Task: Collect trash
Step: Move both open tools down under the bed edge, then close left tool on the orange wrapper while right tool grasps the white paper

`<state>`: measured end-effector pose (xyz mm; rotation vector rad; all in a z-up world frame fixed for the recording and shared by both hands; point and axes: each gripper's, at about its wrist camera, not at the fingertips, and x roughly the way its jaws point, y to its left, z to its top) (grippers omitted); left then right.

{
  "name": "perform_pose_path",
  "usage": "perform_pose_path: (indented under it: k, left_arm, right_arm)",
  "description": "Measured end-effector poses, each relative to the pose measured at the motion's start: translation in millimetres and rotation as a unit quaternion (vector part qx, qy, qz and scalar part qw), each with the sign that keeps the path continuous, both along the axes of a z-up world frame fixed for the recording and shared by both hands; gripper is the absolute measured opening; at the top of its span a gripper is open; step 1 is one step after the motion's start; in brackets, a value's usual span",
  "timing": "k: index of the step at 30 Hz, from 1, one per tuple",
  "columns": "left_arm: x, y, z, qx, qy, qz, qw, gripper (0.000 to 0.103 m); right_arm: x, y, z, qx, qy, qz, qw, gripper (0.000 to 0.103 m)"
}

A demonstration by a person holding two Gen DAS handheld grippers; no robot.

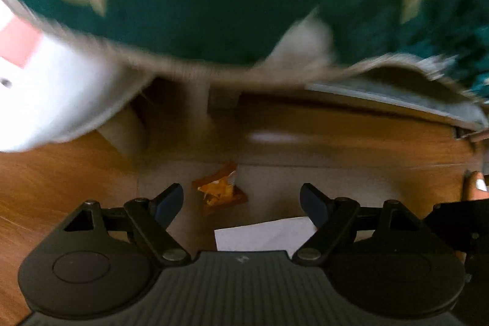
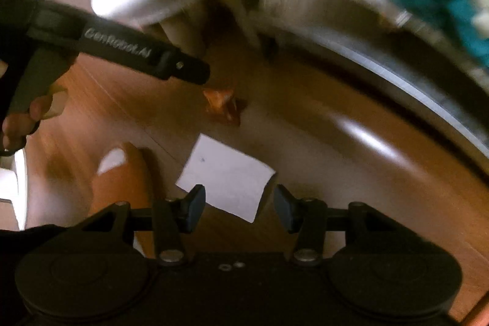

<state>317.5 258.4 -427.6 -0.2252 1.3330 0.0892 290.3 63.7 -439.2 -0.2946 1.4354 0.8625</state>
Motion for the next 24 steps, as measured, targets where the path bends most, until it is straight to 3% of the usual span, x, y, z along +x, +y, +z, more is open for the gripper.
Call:
perform_pose_path:
  k: [7,15,17,19,22,23,24]
  left_arm:
    - [1.0,8.2,-65.3,-0.025,0.025,0.02,0.9992,0.084]
    - [9.9,11.1,-94.7,-0.032,0.033,0.043,0.998,0.083]
    - [11.2,11.3,-98.4,-0.032,0.035,0.048,0.9977,0.077]
    - [13.7,10.8,-103.6,-0.037,0.041,0.052,0.9971,0.057]
    - [16.1,9.2,-109.0,-0.038,0.033,0.06,0.9969,0.051]
    - [15.6,8.8,-108.4,-0.037,0.031,0.059,0.9971,0.046]
    - [15.2,8.2,-107.2,-0.036,0.03,0.061,0.9971,0.041]
  right_arm:
    - [-2.1,18.4,-63.4,-0.04,0.019,0.007,0.999,0.049]
    - [-1.0,32.1,-89.6,-0.045,0.021,-0.009,0.999,0.046]
    - [-1.3,34.1,-93.8,-0.054,0.02,-0.015,0.998,0.046]
    - [-2.3,37.5,-97.4,-0.06,0.019,-0.011,0.998,0.045]
    - [-4.7,39.5,-96.7,-0.059,0.013,-0.003,0.998,0.044]
    - [-6.1,41.3,-97.2,-0.059,0.012,-0.001,0.998,0.04]
    - [-6.9,42.1,-97.4,-0.059,0.013,0.002,0.998,0.014]
